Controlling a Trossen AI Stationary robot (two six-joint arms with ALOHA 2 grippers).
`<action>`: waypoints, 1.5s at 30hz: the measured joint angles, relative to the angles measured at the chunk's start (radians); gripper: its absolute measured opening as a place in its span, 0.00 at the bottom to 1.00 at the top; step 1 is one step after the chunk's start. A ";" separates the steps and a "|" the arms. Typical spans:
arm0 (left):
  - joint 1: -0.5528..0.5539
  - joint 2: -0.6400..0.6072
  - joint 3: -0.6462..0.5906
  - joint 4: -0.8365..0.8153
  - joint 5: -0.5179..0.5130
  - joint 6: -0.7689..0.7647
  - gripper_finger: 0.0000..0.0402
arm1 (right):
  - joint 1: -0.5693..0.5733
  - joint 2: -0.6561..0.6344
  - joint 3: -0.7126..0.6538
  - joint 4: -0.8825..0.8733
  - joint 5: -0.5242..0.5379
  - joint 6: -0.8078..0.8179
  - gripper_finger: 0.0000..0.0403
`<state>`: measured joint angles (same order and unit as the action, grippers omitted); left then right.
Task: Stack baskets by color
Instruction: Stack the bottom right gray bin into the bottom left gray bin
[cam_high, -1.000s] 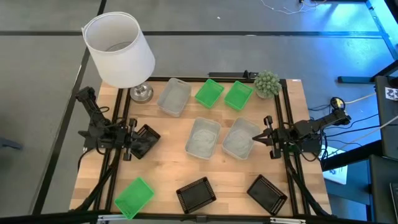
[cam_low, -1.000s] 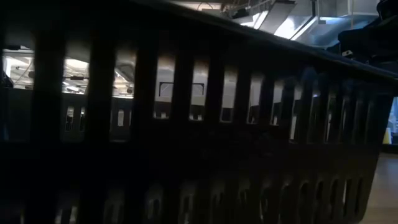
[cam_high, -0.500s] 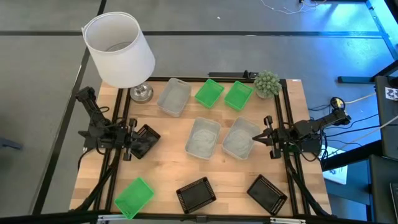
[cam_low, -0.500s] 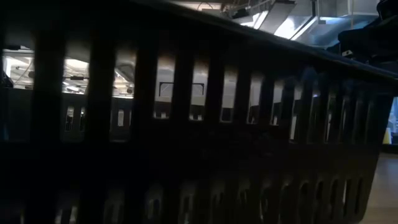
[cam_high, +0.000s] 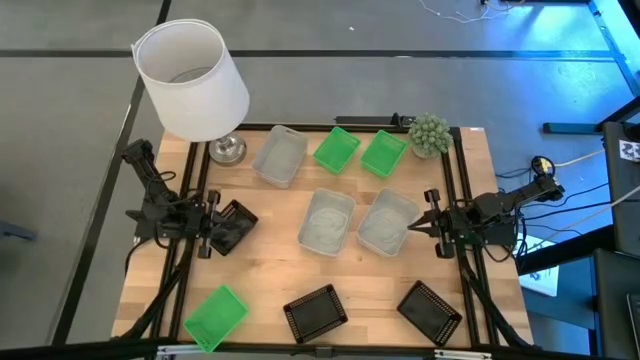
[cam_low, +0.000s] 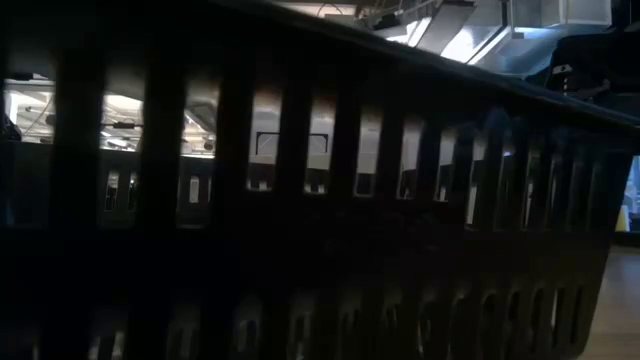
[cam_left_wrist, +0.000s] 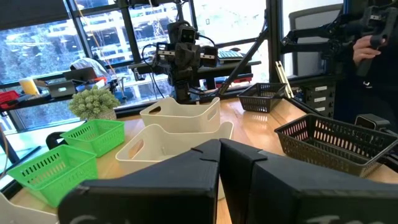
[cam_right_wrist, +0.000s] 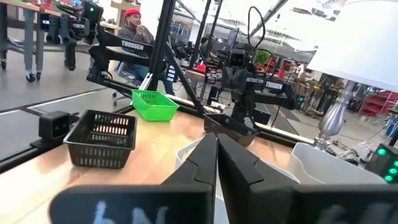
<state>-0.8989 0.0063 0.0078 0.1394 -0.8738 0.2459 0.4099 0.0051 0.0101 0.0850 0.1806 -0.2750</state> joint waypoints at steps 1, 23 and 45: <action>0.000 0.000 0.000 0.000 0.000 0.000 0.00 | 0.000 0.000 0.000 -0.005 -0.006 -0.004 0.02; 0.000 0.000 0.000 0.000 0.000 0.000 0.00 | 0.000 0.002 0.056 -0.146 -0.052 -0.041 0.00; 0.000 0.000 0.000 0.000 0.000 0.000 0.00 | 0.001 0.066 0.394 -0.165 -0.131 0.259 0.00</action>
<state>-0.8992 0.0063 0.0081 0.1398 -0.8738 0.2459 0.4110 0.0711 0.4038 -0.0801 0.0494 -0.0156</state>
